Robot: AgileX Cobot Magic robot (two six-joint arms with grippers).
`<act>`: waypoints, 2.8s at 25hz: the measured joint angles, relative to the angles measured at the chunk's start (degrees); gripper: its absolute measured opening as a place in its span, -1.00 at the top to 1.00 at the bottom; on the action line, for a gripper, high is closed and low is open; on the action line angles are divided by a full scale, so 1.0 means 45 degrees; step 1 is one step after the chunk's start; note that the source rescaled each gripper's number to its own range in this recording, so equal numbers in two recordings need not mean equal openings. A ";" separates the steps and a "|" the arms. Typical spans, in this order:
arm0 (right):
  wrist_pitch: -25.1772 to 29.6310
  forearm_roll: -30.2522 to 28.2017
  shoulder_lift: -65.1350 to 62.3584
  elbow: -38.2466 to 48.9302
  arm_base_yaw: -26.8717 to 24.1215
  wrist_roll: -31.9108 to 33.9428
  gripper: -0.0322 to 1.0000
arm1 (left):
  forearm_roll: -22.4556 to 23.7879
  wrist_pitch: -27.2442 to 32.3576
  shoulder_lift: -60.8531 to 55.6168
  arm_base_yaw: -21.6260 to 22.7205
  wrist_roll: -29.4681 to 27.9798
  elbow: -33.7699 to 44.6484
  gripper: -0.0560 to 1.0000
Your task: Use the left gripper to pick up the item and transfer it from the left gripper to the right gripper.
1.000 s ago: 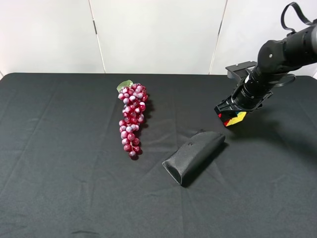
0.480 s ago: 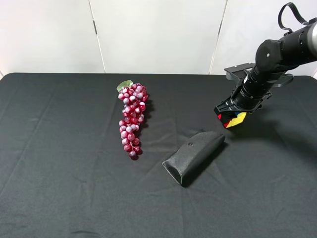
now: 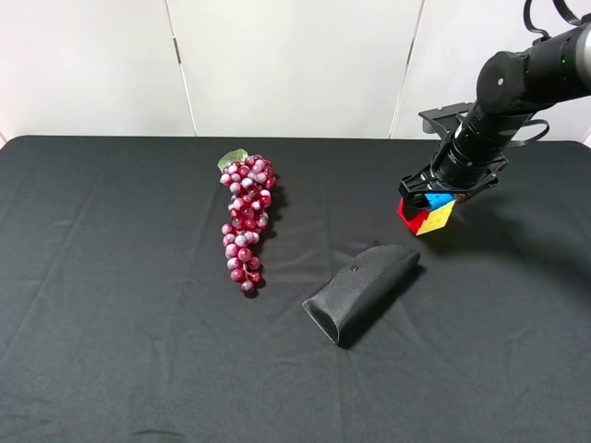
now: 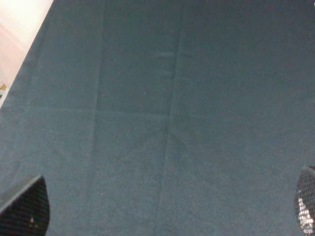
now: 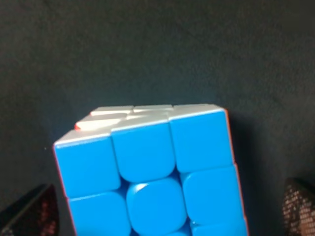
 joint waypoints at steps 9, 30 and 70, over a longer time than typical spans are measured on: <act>0.0226 0.0000 -0.0051 0.0000 0.0000 0.0035 -0.99 | 0.0000 0.0000 0.0000 0.0000 0.0000 0.0000 -1.00; 0.5959 0.0324 -0.4717 -0.0039 0.0000 0.0863 -0.99 | 0.0000 0.0000 0.0000 0.0000 0.0000 0.0000 -1.00; 0.6328 0.0388 -2.3520 0.7899 0.0000 0.1807 -0.99 | 0.0000 0.0023 0.0000 0.0000 0.0000 0.0000 -1.00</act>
